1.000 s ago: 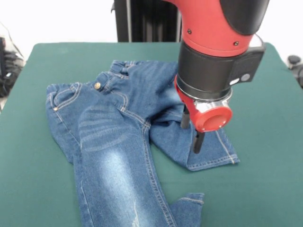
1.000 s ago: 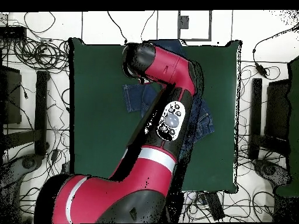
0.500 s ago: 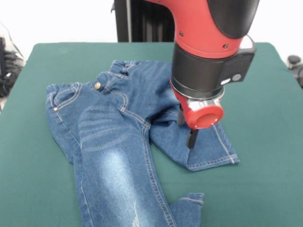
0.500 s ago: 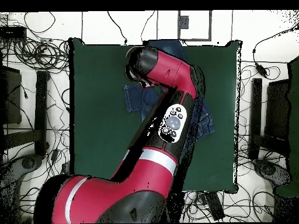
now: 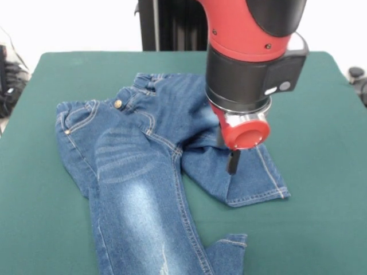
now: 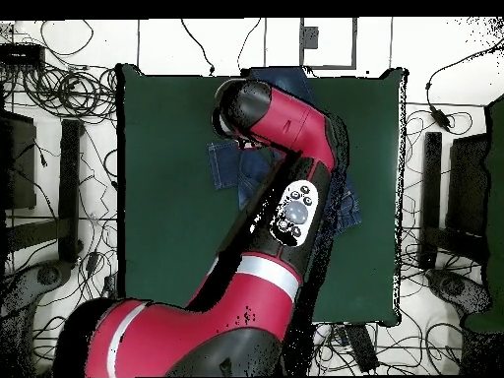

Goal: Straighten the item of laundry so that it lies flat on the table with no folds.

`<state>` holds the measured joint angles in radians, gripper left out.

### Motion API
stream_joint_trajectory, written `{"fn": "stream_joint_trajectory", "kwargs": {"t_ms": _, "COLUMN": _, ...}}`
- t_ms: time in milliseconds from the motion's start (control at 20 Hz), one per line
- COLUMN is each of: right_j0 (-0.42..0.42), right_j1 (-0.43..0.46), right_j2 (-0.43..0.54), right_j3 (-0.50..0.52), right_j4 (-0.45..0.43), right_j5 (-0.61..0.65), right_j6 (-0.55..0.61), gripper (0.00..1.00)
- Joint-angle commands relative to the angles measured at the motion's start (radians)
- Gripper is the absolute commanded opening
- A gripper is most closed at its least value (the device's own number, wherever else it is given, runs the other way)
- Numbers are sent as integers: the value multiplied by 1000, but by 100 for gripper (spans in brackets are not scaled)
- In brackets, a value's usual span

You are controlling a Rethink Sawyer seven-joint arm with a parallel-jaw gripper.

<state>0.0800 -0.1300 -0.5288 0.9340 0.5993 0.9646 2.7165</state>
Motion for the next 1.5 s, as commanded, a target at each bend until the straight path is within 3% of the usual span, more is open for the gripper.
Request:
{"fn": "stream_joint_trajectory", "kwargs": {"t_ms": 50, "right_j0": 42, "right_j1": -9, "right_j2": 170, "right_j3": 126, "right_j4": 107, "right_j5": -60, "right_j6": 291, "gripper": 100}}
{"fn": "stream_joint_trajectory", "kwargs": {"t_ms": 750, "right_j0": 47, "right_j1": 74, "right_j2": 155, "right_j3": 79, "right_j4": 149, "right_j5": -113, "right_j6": 283, "gripper": 100}}
{"fn": "stream_joint_trajectory", "kwargs": {"t_ms": 1500, "right_j0": 30, "right_j1": 73, "right_j2": 191, "right_j3": 191, "right_j4": 130, "right_j5": -168, "right_j6": 178, "gripper": 100}}
